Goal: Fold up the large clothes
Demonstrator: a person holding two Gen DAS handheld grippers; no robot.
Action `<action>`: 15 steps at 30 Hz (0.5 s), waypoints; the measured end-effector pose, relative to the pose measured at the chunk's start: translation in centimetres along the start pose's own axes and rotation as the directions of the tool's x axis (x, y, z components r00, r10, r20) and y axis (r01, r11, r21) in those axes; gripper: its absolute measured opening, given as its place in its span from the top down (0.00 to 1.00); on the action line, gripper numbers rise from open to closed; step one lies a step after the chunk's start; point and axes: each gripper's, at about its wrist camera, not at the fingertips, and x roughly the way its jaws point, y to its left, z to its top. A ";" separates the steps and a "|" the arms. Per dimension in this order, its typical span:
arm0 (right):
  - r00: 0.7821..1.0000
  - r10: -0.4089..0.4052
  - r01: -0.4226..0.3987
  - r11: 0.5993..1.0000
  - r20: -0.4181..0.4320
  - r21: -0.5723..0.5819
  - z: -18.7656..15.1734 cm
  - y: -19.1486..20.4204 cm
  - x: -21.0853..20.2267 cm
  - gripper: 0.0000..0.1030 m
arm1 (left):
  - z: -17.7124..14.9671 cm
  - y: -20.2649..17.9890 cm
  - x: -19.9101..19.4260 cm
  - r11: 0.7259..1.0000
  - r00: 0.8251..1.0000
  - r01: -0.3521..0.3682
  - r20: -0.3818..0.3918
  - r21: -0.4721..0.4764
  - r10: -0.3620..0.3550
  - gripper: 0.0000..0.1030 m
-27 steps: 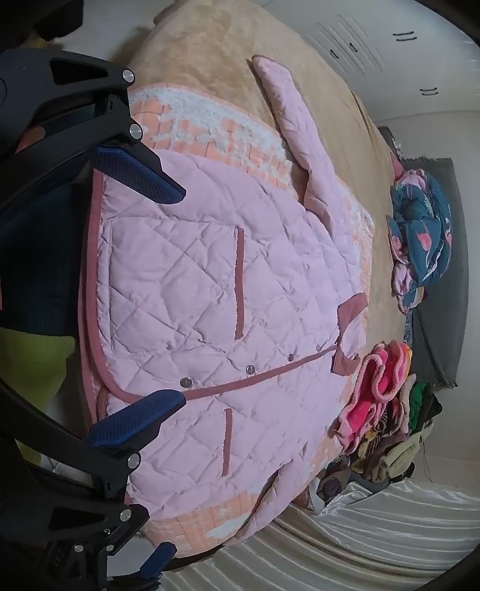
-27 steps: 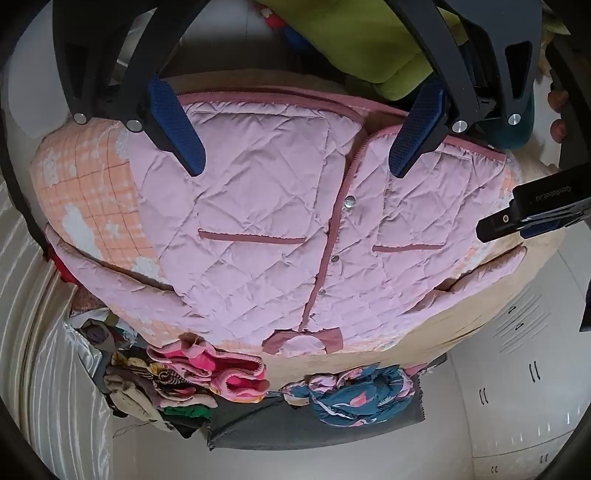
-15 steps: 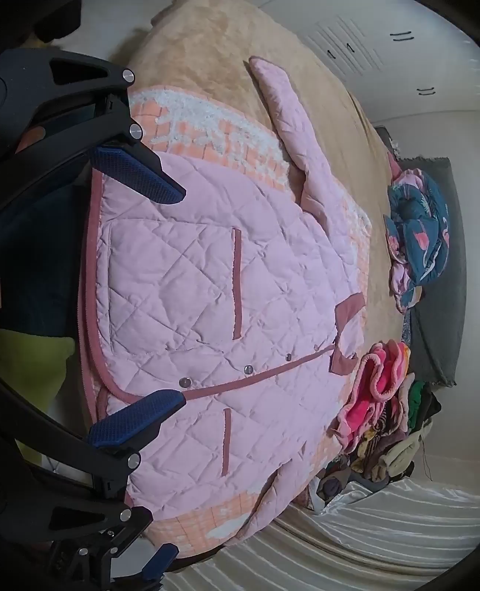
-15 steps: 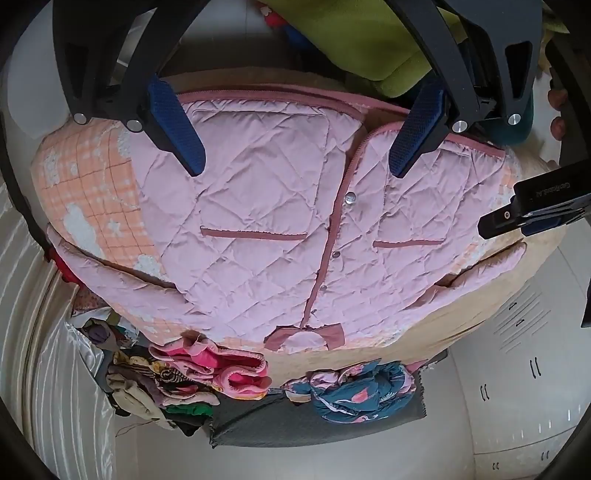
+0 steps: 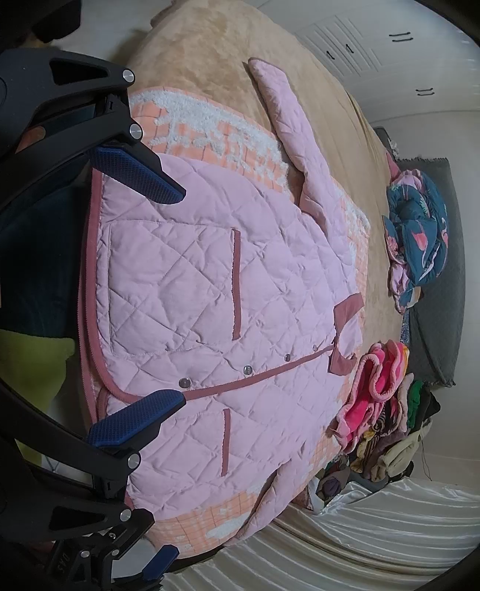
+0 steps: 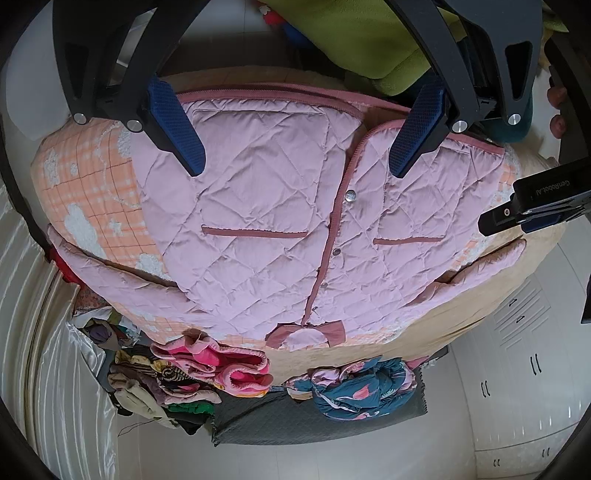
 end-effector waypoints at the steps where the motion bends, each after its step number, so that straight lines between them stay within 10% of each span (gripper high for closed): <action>1: 1.000 0.000 0.000 1.000 0.000 -0.001 0.0 0.0 0.0 0.04 | 0.0 0.0 0.0 1.000 1.000 0.000 0.000 0.000 0.000 0.08; 15: 1.000 0.000 0.000 1.000 0.006 -0.004 0.1 0.0 -0.1 0.04 | 0.0 0.0 0.0 1.000 1.000 -0.001 -0.001 0.001 0.001 0.08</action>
